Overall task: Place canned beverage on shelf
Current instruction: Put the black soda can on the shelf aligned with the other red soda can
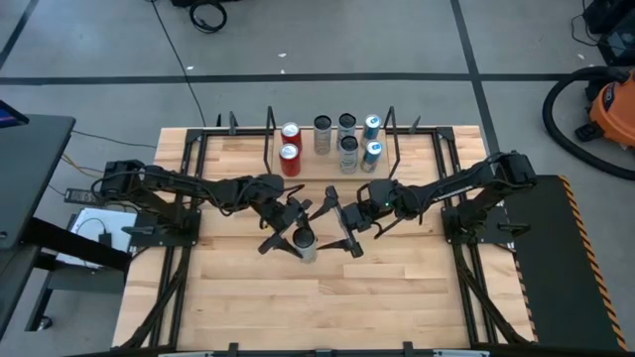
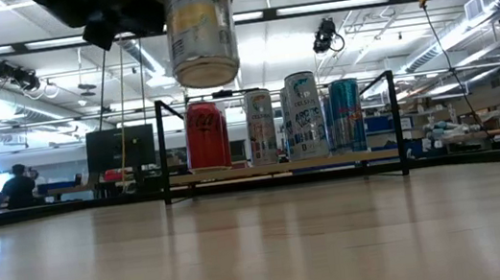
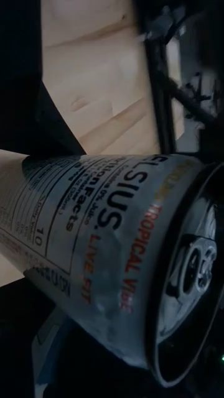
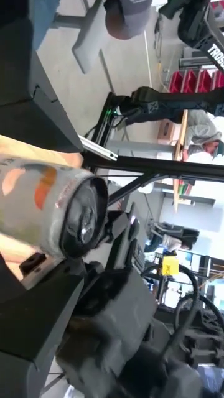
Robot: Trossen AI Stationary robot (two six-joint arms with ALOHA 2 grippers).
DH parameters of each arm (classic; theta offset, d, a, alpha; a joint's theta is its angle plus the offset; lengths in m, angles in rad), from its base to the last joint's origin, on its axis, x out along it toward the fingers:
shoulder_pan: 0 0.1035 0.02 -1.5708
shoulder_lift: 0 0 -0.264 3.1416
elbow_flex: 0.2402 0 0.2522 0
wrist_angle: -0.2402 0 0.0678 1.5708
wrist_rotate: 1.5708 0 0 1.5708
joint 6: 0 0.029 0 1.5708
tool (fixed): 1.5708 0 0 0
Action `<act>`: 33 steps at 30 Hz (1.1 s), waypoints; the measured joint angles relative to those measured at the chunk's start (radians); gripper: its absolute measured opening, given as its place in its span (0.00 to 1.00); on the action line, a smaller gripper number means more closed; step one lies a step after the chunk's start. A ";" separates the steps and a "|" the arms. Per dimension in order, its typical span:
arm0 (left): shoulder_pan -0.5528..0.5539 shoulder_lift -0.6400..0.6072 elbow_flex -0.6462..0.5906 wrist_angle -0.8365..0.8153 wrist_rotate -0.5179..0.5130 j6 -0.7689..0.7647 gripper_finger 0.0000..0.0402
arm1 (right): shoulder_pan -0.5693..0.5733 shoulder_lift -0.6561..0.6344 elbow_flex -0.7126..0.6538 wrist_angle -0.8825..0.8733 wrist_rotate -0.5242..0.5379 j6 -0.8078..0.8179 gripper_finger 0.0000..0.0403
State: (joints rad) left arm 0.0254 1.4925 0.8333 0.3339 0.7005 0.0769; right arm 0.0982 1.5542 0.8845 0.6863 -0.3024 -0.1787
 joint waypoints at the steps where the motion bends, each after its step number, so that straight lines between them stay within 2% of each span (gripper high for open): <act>1: 0.002 0.000 0.001 -0.013 0.005 0.002 0.65 | 0.000 0.000 0.000 0.002 0.005 0.000 0.86; 10: 0.005 0.000 0.000 -0.017 0.004 0.025 0.65 | 0.012 0.020 0.000 0.024 -0.002 0.048 0.86; 20: 0.005 0.000 0.000 -0.071 0.028 0.037 0.65 | 0.018 0.133 0.079 0.029 -0.006 0.054 0.86; 33: 0.005 0.000 -0.001 -0.080 0.037 0.024 0.65 | 0.028 0.127 0.079 0.006 0.013 0.072 0.86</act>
State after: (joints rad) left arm 0.0303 1.4921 0.8326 0.2537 0.7372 0.1011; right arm 0.1265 1.6817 0.9630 0.6921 -0.2890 -0.1068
